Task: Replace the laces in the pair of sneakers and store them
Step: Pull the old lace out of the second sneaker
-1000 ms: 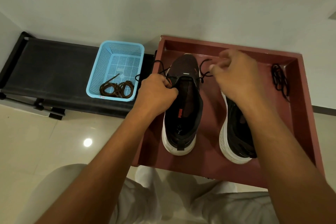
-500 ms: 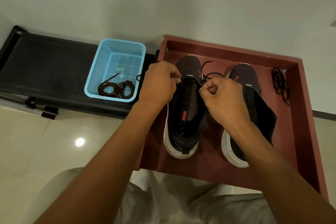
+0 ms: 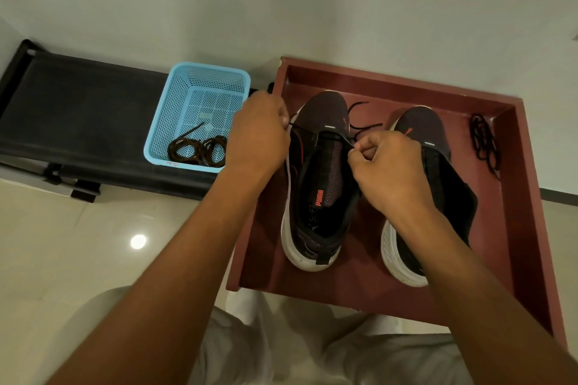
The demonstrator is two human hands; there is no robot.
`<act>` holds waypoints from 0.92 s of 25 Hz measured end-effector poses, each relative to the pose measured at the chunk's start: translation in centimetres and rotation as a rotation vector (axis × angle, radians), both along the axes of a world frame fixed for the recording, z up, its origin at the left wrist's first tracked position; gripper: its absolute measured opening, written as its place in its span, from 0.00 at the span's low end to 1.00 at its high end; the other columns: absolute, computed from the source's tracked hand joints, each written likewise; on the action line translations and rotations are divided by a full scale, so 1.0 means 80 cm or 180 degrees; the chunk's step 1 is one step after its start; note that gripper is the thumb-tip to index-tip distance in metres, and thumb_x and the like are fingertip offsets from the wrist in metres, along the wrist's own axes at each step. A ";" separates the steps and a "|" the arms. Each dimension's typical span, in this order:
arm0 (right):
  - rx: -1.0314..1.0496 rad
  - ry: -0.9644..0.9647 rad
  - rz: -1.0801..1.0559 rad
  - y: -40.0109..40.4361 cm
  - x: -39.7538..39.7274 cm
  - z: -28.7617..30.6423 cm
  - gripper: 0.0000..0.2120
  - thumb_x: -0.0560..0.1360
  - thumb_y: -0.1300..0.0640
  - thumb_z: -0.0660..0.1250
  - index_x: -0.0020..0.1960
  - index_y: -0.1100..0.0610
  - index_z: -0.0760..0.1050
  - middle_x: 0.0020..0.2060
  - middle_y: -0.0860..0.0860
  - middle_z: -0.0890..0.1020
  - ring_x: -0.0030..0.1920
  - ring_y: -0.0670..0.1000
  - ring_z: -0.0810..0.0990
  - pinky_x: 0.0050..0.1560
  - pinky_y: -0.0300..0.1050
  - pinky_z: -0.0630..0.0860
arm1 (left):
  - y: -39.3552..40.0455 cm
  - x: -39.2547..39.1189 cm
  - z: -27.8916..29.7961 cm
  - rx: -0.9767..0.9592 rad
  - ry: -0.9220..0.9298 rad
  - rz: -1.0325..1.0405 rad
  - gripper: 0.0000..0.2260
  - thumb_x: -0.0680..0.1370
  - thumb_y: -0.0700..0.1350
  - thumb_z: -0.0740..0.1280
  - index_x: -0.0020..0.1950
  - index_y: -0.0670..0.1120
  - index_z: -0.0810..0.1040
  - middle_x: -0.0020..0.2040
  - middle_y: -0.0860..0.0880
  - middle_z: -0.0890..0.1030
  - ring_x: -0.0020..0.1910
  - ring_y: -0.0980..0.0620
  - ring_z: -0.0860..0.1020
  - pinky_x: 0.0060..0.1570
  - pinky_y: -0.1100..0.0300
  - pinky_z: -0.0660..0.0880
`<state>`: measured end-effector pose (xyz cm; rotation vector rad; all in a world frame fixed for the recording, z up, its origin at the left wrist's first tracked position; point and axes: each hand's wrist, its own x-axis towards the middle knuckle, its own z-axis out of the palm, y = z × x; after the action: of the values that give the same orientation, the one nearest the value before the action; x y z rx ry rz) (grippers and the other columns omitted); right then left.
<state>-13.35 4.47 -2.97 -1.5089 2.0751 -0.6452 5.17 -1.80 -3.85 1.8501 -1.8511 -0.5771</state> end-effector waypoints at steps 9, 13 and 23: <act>-0.0017 0.0008 0.0074 0.001 0.004 0.004 0.03 0.78 0.57 0.71 0.45 0.54 0.82 0.33 0.48 0.83 0.32 0.46 0.82 0.35 0.42 0.81 | 0.001 -0.002 -0.001 -0.0443 -0.0672 -0.0700 0.13 0.76 0.39 0.72 0.58 0.52 0.86 0.53 0.48 0.82 0.59 0.42 0.74 0.55 0.45 0.70; -0.0076 0.0084 0.0077 -0.004 0.003 0.000 0.03 0.77 0.56 0.72 0.46 0.55 0.82 0.34 0.48 0.83 0.34 0.46 0.82 0.40 0.44 0.82 | 0.006 -0.021 -0.016 -0.0417 -0.0623 -0.0677 0.09 0.76 0.40 0.72 0.52 0.51 0.87 0.49 0.50 0.85 0.57 0.45 0.77 0.55 0.49 0.66; -0.0046 0.0195 -0.0013 -0.006 0.002 -0.005 0.06 0.75 0.58 0.72 0.40 0.57 0.80 0.31 0.50 0.82 0.32 0.49 0.81 0.37 0.46 0.81 | 0.006 0.028 0.003 -0.0186 -0.0326 0.0108 0.04 0.77 0.41 0.73 0.44 0.50 0.85 0.45 0.50 0.84 0.55 0.45 0.79 0.59 0.45 0.70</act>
<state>-13.19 3.98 -3.35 -1.5510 2.1239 -0.6239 7.43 -1.34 -3.64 1.9006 -1.8768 -0.4192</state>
